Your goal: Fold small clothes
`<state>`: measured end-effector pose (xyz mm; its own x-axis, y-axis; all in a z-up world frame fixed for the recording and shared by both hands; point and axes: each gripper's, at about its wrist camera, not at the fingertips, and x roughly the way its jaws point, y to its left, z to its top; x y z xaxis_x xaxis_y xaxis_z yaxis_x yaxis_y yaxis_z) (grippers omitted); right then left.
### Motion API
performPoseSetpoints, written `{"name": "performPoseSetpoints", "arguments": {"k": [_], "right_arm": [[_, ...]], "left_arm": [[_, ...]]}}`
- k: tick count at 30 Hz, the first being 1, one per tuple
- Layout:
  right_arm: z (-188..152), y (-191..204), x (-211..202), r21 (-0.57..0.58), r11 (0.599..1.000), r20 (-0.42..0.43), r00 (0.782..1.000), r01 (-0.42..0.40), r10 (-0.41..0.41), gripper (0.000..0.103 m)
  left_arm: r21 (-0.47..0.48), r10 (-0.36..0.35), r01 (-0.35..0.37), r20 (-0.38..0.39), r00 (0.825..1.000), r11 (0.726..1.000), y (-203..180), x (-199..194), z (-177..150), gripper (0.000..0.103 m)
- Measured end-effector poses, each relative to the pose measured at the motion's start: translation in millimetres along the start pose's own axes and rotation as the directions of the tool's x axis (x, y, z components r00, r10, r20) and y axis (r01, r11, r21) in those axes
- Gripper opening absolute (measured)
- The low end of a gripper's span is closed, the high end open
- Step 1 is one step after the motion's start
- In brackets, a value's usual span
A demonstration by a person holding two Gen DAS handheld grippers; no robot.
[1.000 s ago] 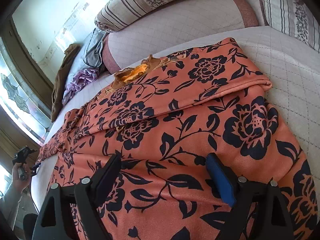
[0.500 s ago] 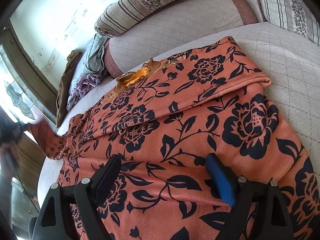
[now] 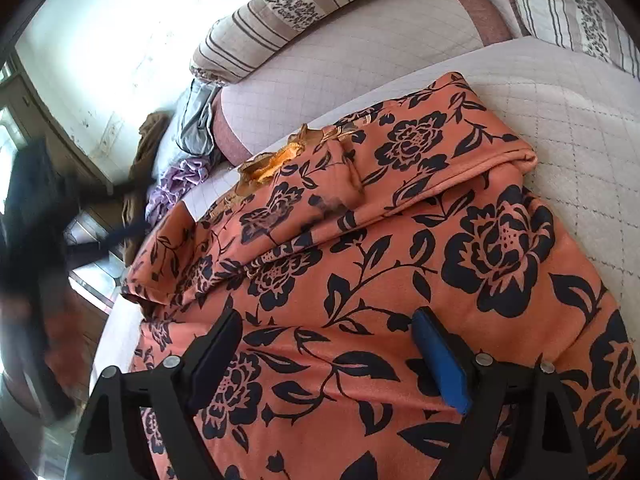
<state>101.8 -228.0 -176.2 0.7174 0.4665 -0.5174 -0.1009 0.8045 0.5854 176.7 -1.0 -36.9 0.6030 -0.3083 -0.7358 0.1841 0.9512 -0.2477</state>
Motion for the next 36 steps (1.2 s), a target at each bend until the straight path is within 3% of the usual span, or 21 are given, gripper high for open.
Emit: {"name": "performPoseSetpoints", "arguments": {"k": [3,6,10,13,15,17,19,20,22,24,25,26,27,28,30,32,33,35,36], "right_arm": [[7.1,1.5,-6.7,0.051,0.999,-0.017,1.000,-0.006,0.007,0.088],[30.8,6.6,-20.1,0.090,0.994,0.027,0.998,-0.063,0.061,0.088],[86.0,8.4,-4.7,0.129,0.990,0.002,0.998,-0.061,0.062,0.088],[116.0,8.7,38.6,0.123,0.992,-0.093,0.996,0.021,-0.010,0.081],[121.2,10.5,78.8,0.083,0.990,-0.227,0.969,0.117,-0.095,0.070],[115.3,12.5,107.1,0.041,0.978,-0.318,0.931,0.204,-0.181,0.046],[115.8,29.0,110.8,-0.049,0.973,-0.319,0.919,0.227,-0.230,0.012],[118.5,43.2,106.2,-0.086,0.975,-0.315,0.923,0.207,-0.223,0.012],[128.1,68.5,86.8,-0.194,0.953,-0.219,0.937,0.231,-0.272,0.012],[148.8,86.4,48.7,-0.219,0.948,-0.090,0.963,0.231,-0.255,0.012],[155.9,88.9,32.0,-0.227,0.939,-0.021,0.963,0.258,-0.270,0.012],[162.8,84.3,13.0,-0.227,0.922,0.059,0.949,0.314,-0.309,0.012],[165.0,73.5,7.3,-0.212,0.915,0.078,0.939,0.344,-0.335,0.013],[164.8,61.1,10.7,-0.187,0.921,0.050,0.940,0.342,-0.338,0.018],[152.8,13.5,37.8,-0.102,0.944,-0.095,0.942,0.312,-0.322,0.029],[128.7,-26.3,65.7,-0.056,0.934,-0.242,0.902,0.354,-0.356,0.034],[122.2,-33.9,67.9,-0.024,0.938,-0.260,0.904,0.345,-0.339,0.034],[114.9,-42.3,54.4,0.047,0.956,-0.195,0.941,0.289,-0.275,0.034],[116.1,-44.2,46.4,0.068,0.958,-0.170,0.949,0.279,-0.265,0.034]], "left_arm": [[-0.077,0.086,-0.080,0.073,0.994,0.994,46.6,-31.1,-22.2,0.084],[-0.165,0.165,-0.151,0.073,0.984,0.975,92.6,-34.1,-33.0,0.084],[-0.290,0.173,-0.148,0.063,0.983,0.946,134.4,-37.0,-50.9,0.084],[-0.323,0.159,-0.130,0.064,0.985,0.937,149.0,-45.8,-64.2,0.084],[-0.334,0.158,-0.127,0.066,0.985,0.934,156.3,-48.3,-71.1,0.084],[-0.353,0.152,-0.117,0.072,0.986,0.928,163.9,-52.7,-75.8,0.084],[-0.358,0.154,-0.117,0.077,0.985,0.926,173.3,-56.9,-78.9,0.084],[-0.355,0.162,-0.124,0.081,0.983,0.927,176.7,-58.2,-78.7,0.084],[-0.353,0.172,-0.131,0.088,0.981,0.926,183.0,-61.2,-75.6,0.084],[-0.349,0.173,-0.126,0.108,0.979,0.929,187.1,-67.0,-72.0,0.084],[-0.353,0.174,-0.122,0.119,0.977,0.928,187.7,-69.3,-68.8,0.084],[-0.356,0.174,-0.119,0.127,0.977,0.927,188.2,-71.0,-65.6,0.084],[-0.357,0.172,-0.115,0.132,0.976,0.927,187.7,-70.7,-61.7,0.084],[-0.355,0.167,-0.110,0.133,0.977,0.928,186.6,-68.4,-57.8,0.084],[-0.344,0.151,-0.104,0.114,0.982,0.933,180.1,-58.9,-48.4,0.084],[-0.306,0.130,-0.092,0.106,0.986,0.947,167.1,-50.3,-40.1,0.084],[-0.262,0.123,-0.092,0.104,0.987,0.961,157.4,-43.9,-34.5,0.084],[-0.208,0.127,-0.111,0.066,0.990,0.972,143.9,-26.9,-26.6,0.084],[-0.192,0.140,-0.131,0.038,0.989,0.973,140.1,-14.7,-24.6,0.084]]}}
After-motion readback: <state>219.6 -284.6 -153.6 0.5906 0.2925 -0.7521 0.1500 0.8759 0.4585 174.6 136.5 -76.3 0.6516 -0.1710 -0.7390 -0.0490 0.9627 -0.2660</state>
